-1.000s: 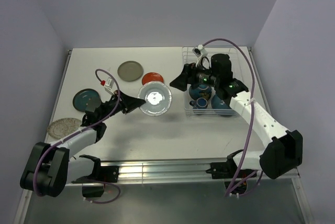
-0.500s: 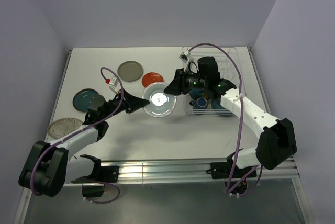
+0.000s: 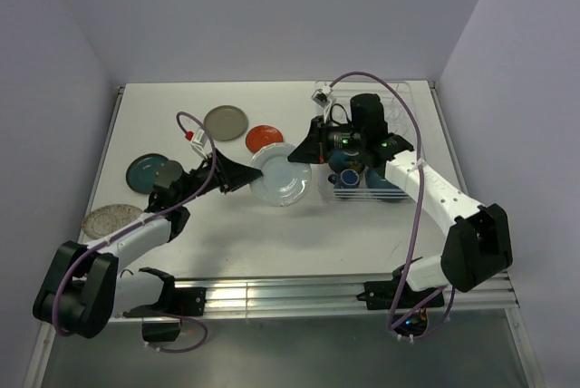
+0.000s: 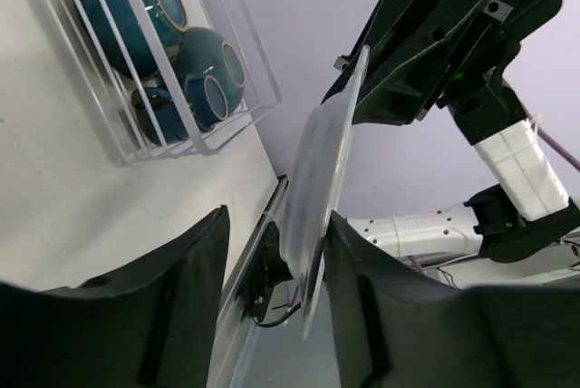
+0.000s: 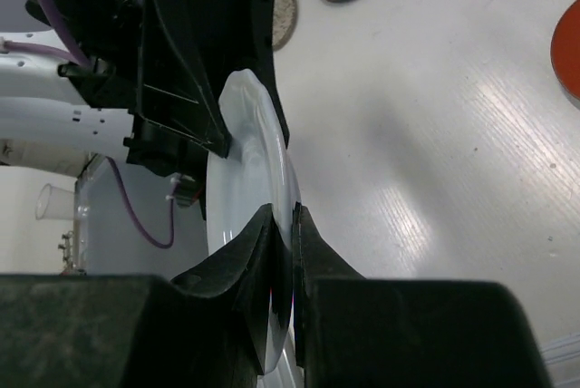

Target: Load the mixed dishes into the dish rack

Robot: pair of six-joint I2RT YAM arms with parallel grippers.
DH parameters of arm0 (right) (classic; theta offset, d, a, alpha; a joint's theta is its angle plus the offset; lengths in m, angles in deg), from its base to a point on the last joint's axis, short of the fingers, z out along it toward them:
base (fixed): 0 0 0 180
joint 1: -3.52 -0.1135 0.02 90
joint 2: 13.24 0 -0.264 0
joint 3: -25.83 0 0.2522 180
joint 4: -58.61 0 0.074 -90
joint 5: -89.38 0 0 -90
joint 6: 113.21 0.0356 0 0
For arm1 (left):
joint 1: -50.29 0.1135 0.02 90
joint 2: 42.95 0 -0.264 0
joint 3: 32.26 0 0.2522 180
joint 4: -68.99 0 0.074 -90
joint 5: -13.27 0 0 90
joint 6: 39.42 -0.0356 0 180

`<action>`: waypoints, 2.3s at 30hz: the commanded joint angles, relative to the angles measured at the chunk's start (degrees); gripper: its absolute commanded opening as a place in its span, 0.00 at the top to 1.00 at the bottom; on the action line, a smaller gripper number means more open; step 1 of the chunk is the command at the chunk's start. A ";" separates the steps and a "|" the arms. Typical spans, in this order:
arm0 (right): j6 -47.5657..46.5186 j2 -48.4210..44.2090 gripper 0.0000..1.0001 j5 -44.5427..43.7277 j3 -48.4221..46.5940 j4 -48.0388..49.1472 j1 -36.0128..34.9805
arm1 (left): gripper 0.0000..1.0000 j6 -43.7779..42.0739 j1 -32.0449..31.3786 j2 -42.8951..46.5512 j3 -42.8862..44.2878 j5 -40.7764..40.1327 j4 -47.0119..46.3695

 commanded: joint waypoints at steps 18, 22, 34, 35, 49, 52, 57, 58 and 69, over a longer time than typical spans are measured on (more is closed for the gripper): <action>-1.05 -11.21 1.00 3.45 0.65 4.63 21.32 | 0.37 -24.94 2.37 12.87 18.01 -18.00 44.81; -4.48 -9.64 1.00 -6.40 -1.55 -0.39 27.91 | 0.37 -34.35 2.37 18.32 21.27 -28.79 57.07; -5.18 -6.03 1.00 -34.78 -2.51 10.14 34.86 | 0.33 -41.75 2.37 25.10 19.07 -36.49 61.04; -6.06 -5.59 1.00 -36.28 -3.04 10.59 34.86 | 0.33 -41.83 2.37 24.92 19.42 -36.23 61.48; -14.58 2.14 1.00 -54.93 -6.47 18.06 34.95 | 0.33 -42.10 2.63 24.92 19.34 -35.87 61.22; -17.13 3.28 1.00 -56.42 -6.47 19.29 34.86 | 0.33 -42.10 2.81 24.83 19.25 -35.79 61.13; -21.00 5.74 1.00 -57.13 -6.65 20.87 34.86 | 0.33 -42.01 2.98 24.66 19.16 -35.52 61.04; -22.31 6.18 1.00 -56.96 -6.73 21.05 34.78 | 0.33 -42.01 3.07 24.48 19.07 -35.43 61.13; -27.95 13.92 1.00 -54.67 -10.69 19.56 34.16 | 0.33 -41.92 3.42 24.22 19.07 -35.52 61.04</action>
